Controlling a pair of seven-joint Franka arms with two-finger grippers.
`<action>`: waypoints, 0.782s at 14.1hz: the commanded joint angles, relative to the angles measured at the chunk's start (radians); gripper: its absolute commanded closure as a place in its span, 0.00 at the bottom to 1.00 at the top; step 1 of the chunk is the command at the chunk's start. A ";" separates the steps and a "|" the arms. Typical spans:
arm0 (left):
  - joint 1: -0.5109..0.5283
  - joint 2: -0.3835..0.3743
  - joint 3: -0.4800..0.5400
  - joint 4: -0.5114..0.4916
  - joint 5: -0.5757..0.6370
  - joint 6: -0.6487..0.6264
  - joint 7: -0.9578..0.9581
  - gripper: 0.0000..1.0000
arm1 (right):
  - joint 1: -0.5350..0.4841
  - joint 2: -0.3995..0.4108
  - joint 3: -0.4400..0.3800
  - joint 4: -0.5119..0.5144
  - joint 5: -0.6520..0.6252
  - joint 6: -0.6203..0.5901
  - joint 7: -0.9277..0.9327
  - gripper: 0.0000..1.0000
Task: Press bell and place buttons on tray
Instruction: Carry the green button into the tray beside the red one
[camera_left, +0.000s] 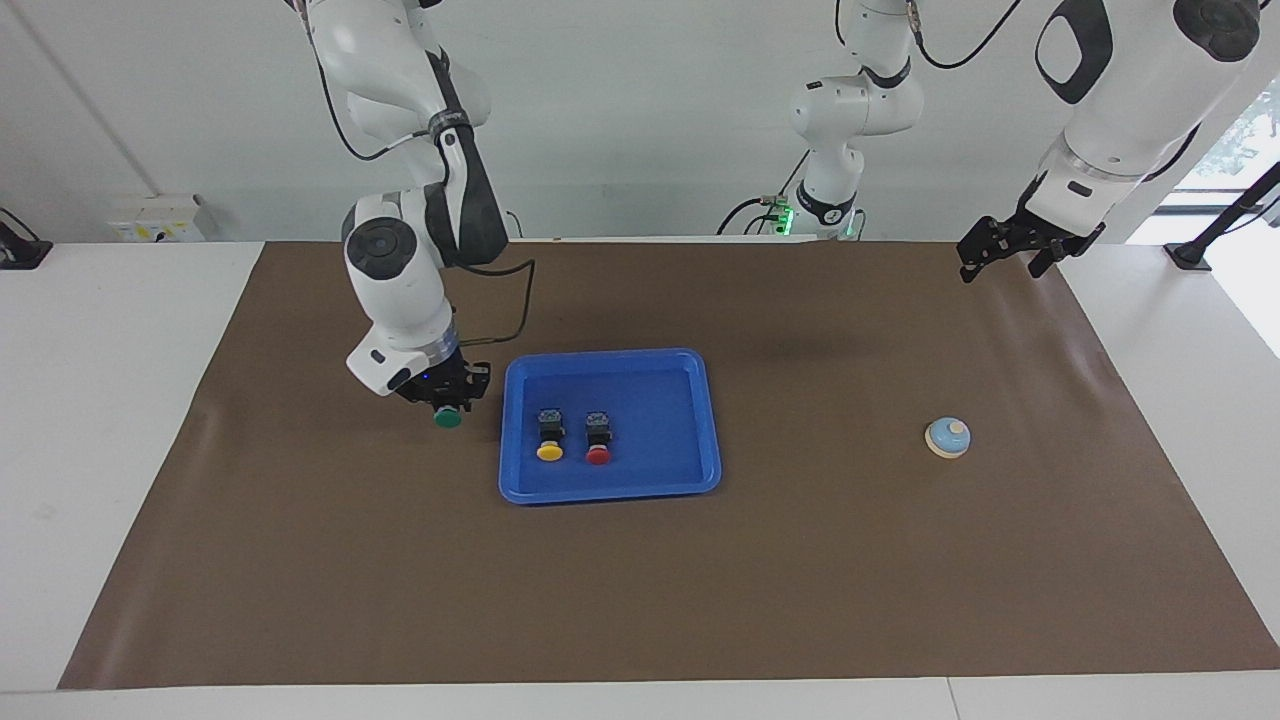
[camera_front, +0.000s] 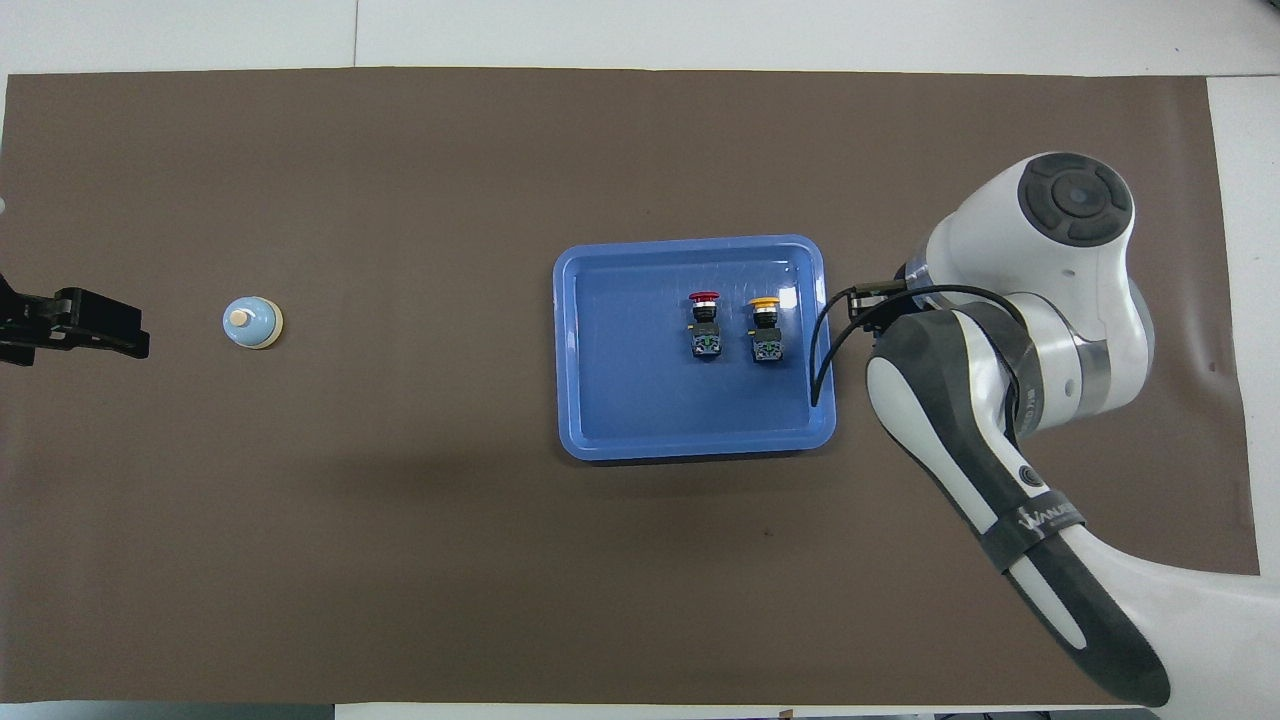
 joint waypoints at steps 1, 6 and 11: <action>-0.001 -0.009 0.002 0.003 0.008 -0.015 -0.010 0.00 | 0.078 0.105 0.003 0.188 0.061 -0.067 0.077 1.00; -0.001 -0.009 0.002 0.003 0.008 -0.015 -0.010 0.00 | 0.273 0.371 -0.007 0.503 0.048 -0.127 0.282 1.00; -0.001 -0.008 0.002 0.003 0.008 -0.015 -0.010 0.00 | 0.338 0.438 -0.009 0.494 0.046 -0.020 0.357 1.00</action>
